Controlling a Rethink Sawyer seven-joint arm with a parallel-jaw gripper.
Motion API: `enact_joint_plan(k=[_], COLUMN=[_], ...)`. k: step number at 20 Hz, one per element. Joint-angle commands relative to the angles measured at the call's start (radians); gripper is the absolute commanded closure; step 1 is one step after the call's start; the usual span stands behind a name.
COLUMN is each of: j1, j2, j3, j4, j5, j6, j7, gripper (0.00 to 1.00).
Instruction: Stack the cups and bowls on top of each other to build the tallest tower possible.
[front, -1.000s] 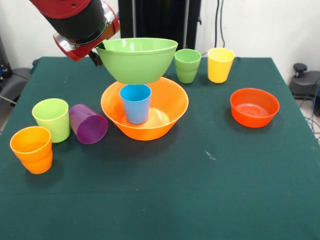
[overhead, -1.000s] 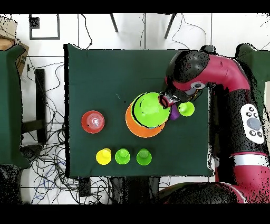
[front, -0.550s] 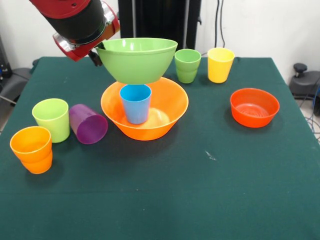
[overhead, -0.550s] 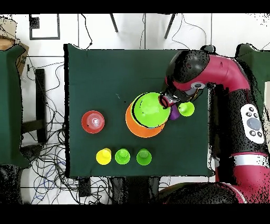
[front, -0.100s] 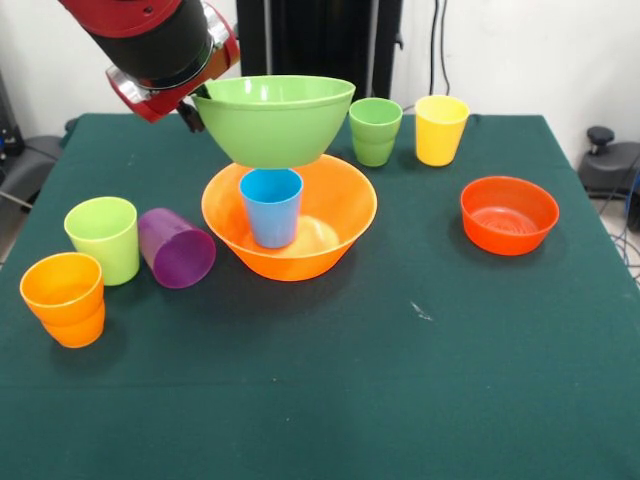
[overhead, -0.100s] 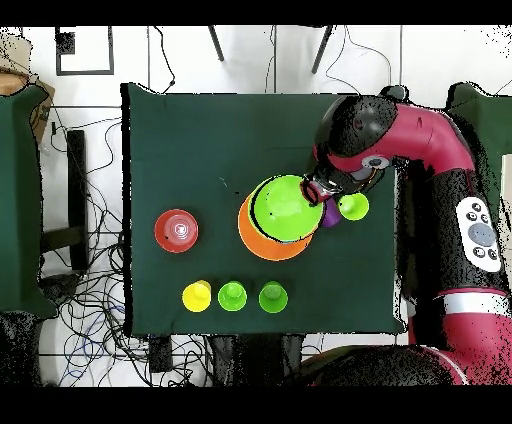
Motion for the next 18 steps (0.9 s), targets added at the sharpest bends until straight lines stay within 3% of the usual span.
enact_joint_plan(k=[1, 8, 9, 18], j1=[0.030, 0.029, 0.028, 0.025], j2=[-0.022, -0.022, -0.022, -0.023], j3=[-0.031, -0.029, -0.029, -0.024], j4=[0.074, 0.074, 0.075, 0.081], j5=[0.009, 0.009, 0.009, 0.014], j6=[-0.073, -0.073, -0.071, -0.070], j7=[0.117, 0.113, 0.110, 0.098], gripper=[1.00, 1.00, 0.00, 0.00])
